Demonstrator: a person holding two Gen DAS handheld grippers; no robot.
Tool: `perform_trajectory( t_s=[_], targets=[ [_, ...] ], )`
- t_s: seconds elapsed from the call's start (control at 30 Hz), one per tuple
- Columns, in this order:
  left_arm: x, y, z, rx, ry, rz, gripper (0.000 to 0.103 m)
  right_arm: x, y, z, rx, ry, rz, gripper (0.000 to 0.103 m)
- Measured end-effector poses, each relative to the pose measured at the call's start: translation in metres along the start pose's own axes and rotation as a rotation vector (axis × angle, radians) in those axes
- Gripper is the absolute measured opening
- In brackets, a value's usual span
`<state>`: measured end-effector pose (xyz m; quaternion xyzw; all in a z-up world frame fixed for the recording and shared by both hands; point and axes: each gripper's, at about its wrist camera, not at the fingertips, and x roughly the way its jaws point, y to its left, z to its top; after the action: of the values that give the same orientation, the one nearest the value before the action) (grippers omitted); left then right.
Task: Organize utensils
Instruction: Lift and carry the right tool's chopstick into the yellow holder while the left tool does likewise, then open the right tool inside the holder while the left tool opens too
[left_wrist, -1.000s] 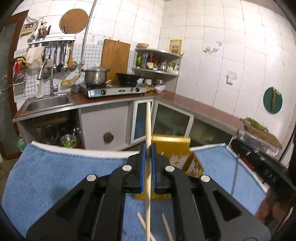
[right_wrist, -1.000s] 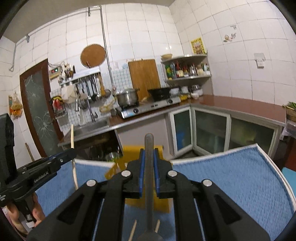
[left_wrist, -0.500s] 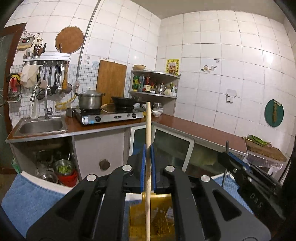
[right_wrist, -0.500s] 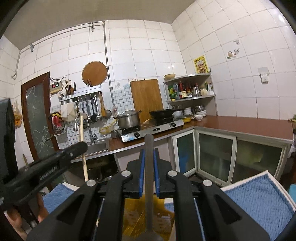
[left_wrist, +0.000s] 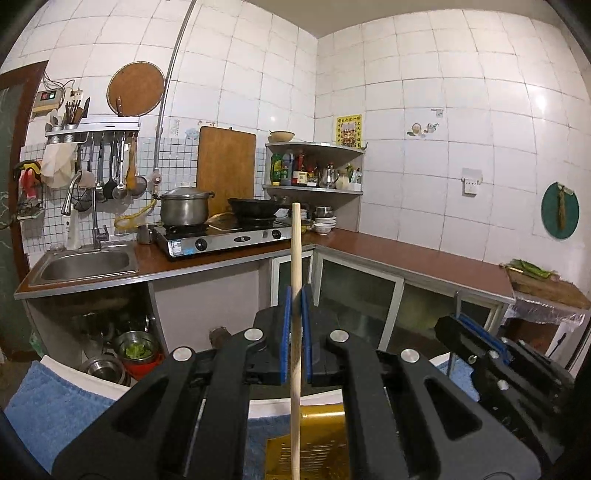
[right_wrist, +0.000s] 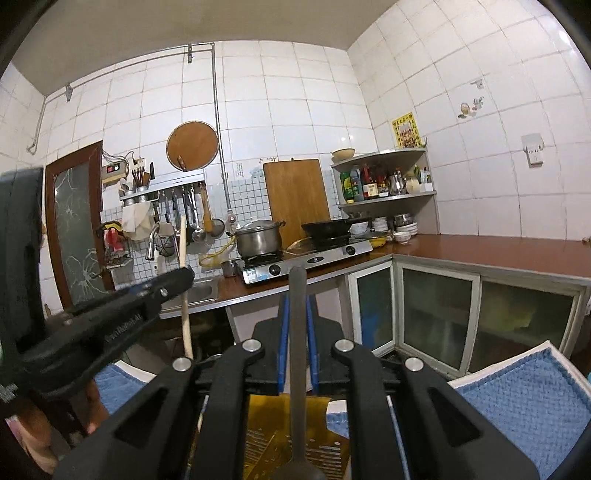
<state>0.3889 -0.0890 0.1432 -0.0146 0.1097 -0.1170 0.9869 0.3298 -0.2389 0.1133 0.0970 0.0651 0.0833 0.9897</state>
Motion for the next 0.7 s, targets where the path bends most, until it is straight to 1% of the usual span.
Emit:
perform_trajectory(
  t_s=[0.2, 0.37, 0.7],
  targets=[
    [0.011, 0.005, -0.013, 0.001, 0.02, 0.009, 0.005, 0.009, -0.006, -0.01, 0.007, 0.018, 0.002, 0.009],
    [0.014, 0.006, -0.022, 0.032, 0.029, 0.015, 0.005, 0.018, -0.011, -0.02, 0.023, 0.031, 0.004, 0.009],
    [0.018, 0.01, -0.053, 0.056, 0.091, 0.012, 0.005, 0.023, -0.023, -0.052, 0.062, 0.081, -0.002, 0.009]
  ],
)
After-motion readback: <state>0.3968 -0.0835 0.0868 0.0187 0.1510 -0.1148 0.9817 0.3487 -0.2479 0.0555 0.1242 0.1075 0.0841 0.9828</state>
